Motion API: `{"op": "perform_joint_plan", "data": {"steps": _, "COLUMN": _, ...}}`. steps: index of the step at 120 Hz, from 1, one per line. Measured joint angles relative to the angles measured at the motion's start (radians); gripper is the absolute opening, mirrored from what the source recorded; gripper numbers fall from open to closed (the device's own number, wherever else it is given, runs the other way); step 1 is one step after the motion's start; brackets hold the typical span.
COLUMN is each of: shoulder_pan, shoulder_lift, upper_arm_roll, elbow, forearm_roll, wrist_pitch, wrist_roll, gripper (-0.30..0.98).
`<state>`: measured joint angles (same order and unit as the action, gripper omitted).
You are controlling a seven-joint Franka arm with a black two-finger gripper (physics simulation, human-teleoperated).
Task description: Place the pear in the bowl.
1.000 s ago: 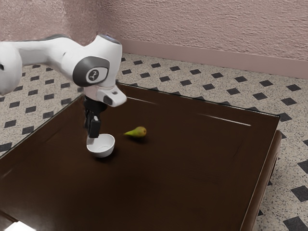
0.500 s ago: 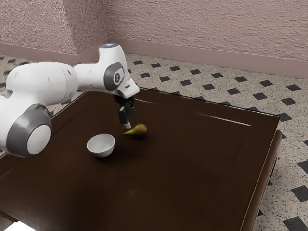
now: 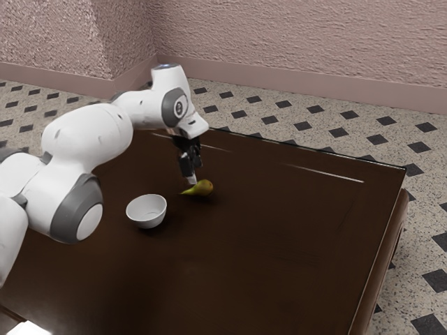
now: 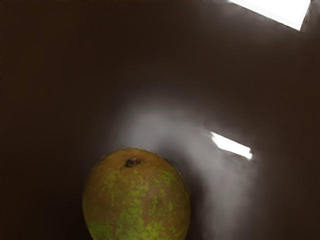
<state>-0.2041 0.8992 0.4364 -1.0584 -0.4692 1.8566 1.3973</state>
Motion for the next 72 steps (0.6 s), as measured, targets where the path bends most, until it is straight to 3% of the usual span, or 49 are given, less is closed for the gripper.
{"op": "perform_joint_plan", "data": {"steps": 72, "shoulder_pan": -0.001, "shoulder_lift": 0.137, "upper_arm_roll": 0.027, "elbow": 0.072, "forearm_roll": -0.062, "wrist_pitch": 0.014, "wrist_roll": -0.138, "gripper": 0.69}}
